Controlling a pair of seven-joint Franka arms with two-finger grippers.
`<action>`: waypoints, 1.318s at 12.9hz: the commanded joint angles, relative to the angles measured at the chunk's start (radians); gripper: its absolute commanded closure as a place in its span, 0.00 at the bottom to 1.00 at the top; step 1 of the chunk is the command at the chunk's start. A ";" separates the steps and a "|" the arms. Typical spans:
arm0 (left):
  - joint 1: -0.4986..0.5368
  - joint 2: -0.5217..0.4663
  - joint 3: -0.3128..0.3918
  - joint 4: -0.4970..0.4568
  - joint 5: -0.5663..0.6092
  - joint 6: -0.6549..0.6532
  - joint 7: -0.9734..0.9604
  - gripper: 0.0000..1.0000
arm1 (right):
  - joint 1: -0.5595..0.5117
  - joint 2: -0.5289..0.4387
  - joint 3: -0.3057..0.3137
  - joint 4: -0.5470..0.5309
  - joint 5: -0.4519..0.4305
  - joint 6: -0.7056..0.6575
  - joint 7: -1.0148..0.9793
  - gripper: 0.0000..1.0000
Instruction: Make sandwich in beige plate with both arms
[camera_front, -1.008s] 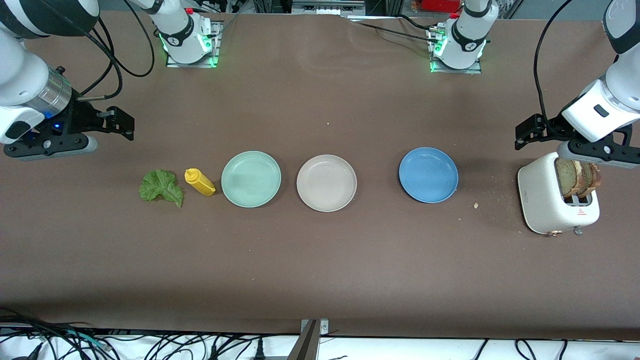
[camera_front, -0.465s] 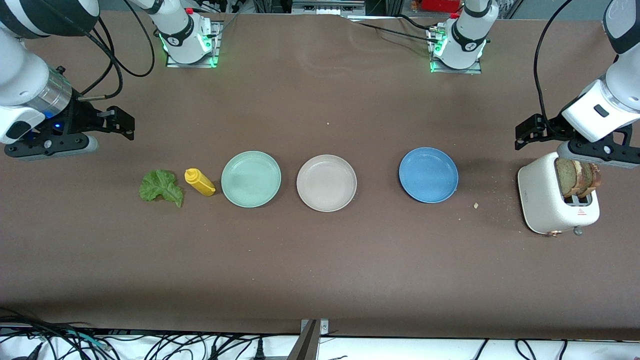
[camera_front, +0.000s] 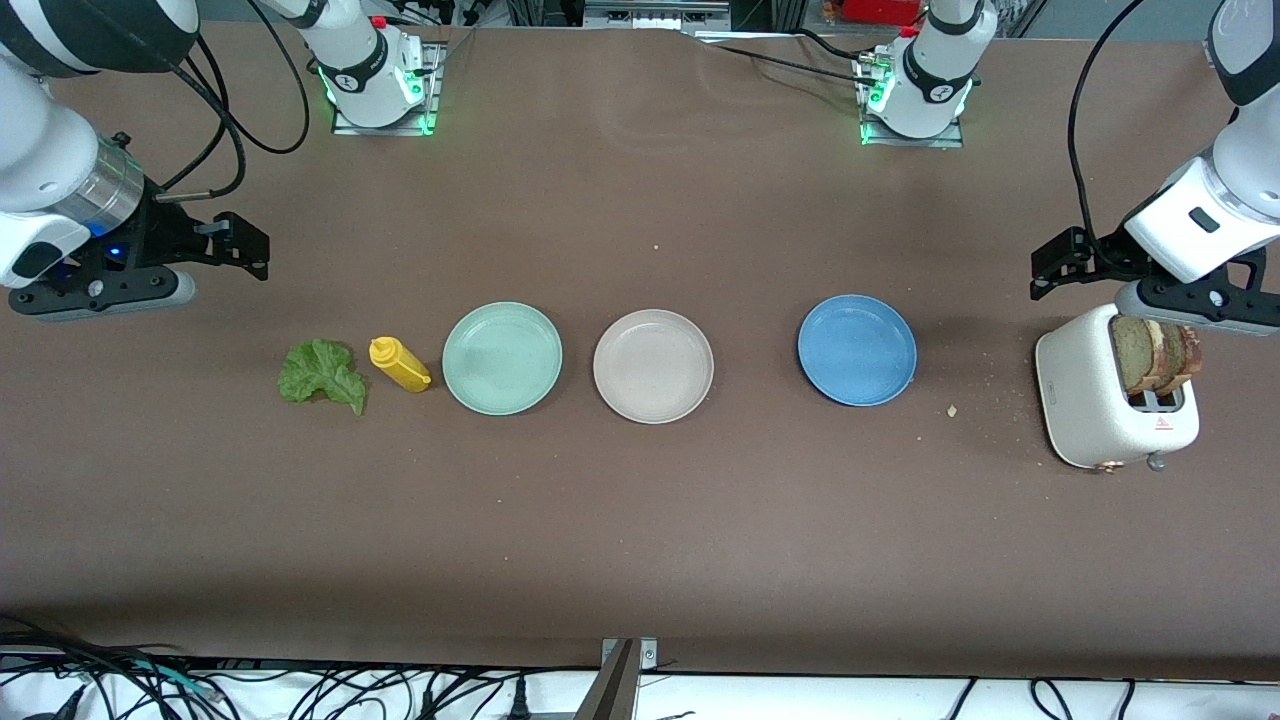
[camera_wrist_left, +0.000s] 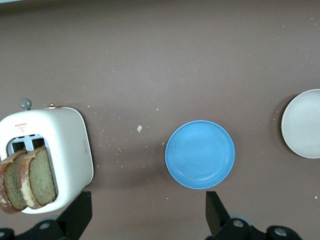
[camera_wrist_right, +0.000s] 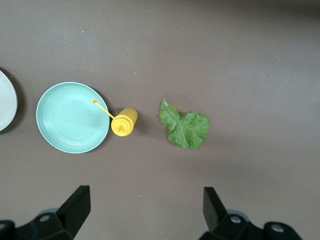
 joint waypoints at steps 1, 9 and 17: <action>0.003 0.012 -0.004 0.032 0.026 -0.015 -0.001 0.00 | 0.001 -0.007 -0.001 0.002 0.018 -0.011 -0.015 0.00; 0.000 0.015 -0.004 0.035 0.028 -0.015 -0.004 0.00 | 0.007 -0.007 0.004 0.003 0.016 -0.003 -0.010 0.00; 0.004 0.015 -0.006 0.035 0.023 -0.037 -0.011 0.00 | 0.007 -0.007 0.002 0.003 0.016 -0.003 -0.010 0.00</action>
